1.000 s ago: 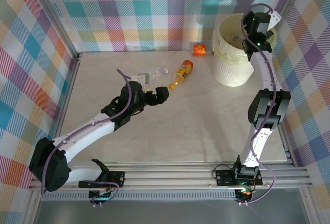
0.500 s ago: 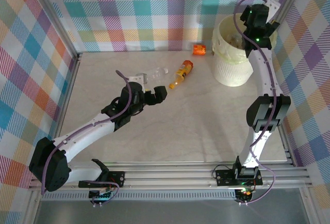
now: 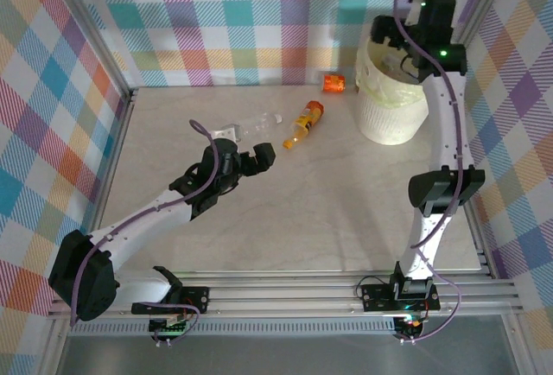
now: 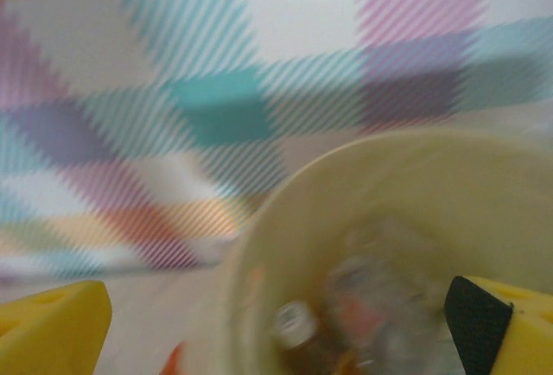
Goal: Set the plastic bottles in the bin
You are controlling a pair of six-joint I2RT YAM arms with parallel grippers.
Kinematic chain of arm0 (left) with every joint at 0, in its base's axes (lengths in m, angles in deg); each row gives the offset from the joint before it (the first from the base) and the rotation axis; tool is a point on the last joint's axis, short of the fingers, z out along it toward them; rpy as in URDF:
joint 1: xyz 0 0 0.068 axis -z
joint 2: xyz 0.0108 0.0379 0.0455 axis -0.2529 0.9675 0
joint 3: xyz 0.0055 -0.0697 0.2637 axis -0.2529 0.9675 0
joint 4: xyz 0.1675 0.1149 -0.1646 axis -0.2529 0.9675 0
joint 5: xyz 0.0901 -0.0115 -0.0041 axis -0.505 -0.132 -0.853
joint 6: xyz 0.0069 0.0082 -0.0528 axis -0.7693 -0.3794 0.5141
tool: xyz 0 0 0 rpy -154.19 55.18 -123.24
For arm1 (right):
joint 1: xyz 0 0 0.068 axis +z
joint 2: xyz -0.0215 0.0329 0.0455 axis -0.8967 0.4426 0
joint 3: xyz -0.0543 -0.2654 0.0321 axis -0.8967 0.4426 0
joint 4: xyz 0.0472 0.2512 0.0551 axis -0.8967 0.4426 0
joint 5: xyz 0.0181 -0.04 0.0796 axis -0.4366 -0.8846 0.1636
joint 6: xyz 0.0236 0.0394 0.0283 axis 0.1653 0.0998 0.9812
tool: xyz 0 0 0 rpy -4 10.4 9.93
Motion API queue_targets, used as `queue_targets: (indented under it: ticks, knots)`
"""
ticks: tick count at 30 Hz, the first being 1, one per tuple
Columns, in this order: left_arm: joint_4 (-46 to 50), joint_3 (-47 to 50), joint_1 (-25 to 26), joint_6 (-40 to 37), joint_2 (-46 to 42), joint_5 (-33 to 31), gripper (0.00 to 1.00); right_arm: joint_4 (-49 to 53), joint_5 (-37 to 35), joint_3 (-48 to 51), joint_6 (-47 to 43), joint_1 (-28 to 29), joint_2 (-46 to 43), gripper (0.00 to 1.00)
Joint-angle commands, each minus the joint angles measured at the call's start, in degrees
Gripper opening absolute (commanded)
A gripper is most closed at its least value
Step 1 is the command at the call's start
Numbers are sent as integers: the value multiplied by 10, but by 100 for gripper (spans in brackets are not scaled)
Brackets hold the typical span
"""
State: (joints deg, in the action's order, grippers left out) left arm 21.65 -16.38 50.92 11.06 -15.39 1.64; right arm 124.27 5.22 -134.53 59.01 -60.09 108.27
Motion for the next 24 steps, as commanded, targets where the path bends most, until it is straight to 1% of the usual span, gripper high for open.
queue_targets:
  ticks: [1, 6, 7, 9, 11, 12, 15, 20, 24]
  knots:
    - [12, 13, -9, 23, -8, -27, 100, 35, 113, 22, -36, 63, -27, 100]
    - [35, 30, -14, 51, -31, -65, 100, -27, 69, 126, -14, 148, -38, 100]
    - [40, 33, -16, 54, -36, -68, 100, -42, 52, 145, -4, 161, -37, 100]
    - [53, 38, -18, 59, -45, -74, 100, -81, -4, 185, 38, 184, -29, 100]
    - [64, 42, -21, 63, -52, -80, 100, -104, -46, 212, 92, 192, -15, 100]
    - [67, 44, -22, 64, -57, -82, 100, -110, -56, 218, 128, 193, -3, 100]
    - [77, 52, -25, 68, -70, -92, 100, -108, -70, 213, 189, 195, 40, 100]
    - [87, 65, -31, 73, -88, -101, 100, -123, -103, 196, 246, 196, 108, 100]
    - [94, 72, -37, 76, -97, -104, 100, -108, -145, 167, 285, 196, 164, 100]
